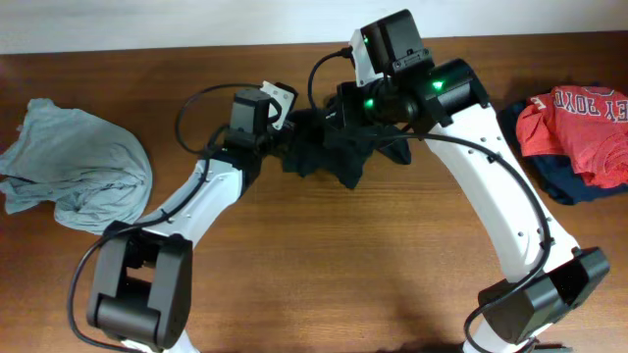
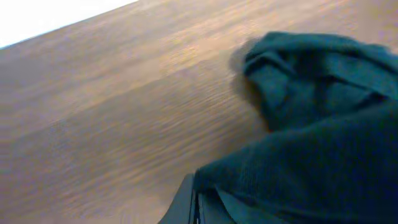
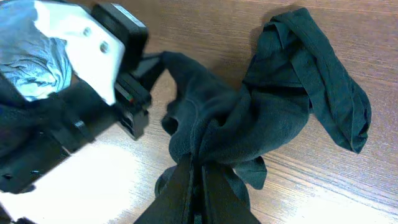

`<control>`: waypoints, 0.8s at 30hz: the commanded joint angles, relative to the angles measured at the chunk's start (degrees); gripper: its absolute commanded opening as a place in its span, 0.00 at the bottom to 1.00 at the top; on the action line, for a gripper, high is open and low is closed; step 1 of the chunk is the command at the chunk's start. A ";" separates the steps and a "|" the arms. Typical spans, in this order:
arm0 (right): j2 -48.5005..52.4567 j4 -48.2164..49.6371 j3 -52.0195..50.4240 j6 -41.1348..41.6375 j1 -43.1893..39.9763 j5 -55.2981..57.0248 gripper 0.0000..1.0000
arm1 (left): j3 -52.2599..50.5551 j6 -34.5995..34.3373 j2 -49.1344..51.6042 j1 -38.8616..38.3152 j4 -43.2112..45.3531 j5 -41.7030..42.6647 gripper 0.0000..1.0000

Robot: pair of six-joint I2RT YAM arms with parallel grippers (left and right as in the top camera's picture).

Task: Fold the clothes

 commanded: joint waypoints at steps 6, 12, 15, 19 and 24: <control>0.11 -1.36 1.05 -0.74 -2.38 -0.68 0.04 | 9.44 -1.90 -15.39 3.08 -10.29 -9.88 0.01; 0.13 -3.08 1.05 -0.76 -3.78 -0.68 0.04 | 9.84 -1.29 -23.74 3.13 -10.58 -9.88 0.00; 0.13 -3.72 1.03 -0.96 -3.80 -0.70 0.04 | 9.84 -1.27 -26.08 3.13 -10.71 -9.88 0.00; 0.13 -4.55 1.03 -2.43 -3.80 -3.78 0.12 | 9.84 -1.25 -27.04 3.13 -10.58 -9.88 0.00; 0.13 -6.64 1.03 -2.47 -3.80 -4.57 0.44 | 9.84 -1.29 -27.04 3.13 -10.58 -9.88 0.00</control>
